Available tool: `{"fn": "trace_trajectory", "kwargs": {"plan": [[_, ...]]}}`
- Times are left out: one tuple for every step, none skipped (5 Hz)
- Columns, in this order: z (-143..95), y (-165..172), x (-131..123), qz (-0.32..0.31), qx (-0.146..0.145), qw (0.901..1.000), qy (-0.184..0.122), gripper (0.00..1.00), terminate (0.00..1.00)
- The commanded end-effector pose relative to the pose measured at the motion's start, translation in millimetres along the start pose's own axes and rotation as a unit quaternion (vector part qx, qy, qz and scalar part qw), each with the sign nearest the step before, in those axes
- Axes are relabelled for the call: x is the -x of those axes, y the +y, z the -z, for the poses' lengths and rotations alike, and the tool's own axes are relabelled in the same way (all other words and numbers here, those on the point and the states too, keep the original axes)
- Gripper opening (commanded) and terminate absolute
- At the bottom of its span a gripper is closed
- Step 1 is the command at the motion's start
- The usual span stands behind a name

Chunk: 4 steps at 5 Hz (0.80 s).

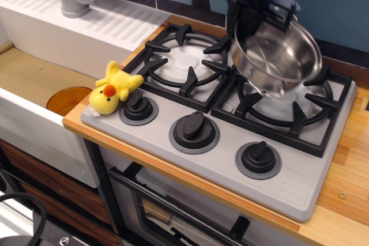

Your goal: Put pan on stove and put stuffedduck in pan

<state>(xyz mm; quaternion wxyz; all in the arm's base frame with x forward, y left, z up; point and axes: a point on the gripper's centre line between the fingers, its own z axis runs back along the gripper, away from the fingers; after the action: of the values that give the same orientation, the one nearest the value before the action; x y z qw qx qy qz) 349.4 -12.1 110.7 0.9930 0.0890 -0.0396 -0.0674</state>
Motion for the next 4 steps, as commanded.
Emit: {"fn": "trace_trajectory", "kwargs": {"plan": [[-18, 38, -22, 0.012, 0.000, 0.9994, -0.032, 0.00, 0.00], [-15, 50, -25, 0.013, 0.000, 0.9995, -0.029, 0.00, 0.00], [-13, 58, -24, 0.010, 0.001, 0.9996, -0.026, 0.00, 0.00], [-7, 60, -22, 0.005, 0.007, 0.9997, -0.023, 0.00, 0.00]]}}
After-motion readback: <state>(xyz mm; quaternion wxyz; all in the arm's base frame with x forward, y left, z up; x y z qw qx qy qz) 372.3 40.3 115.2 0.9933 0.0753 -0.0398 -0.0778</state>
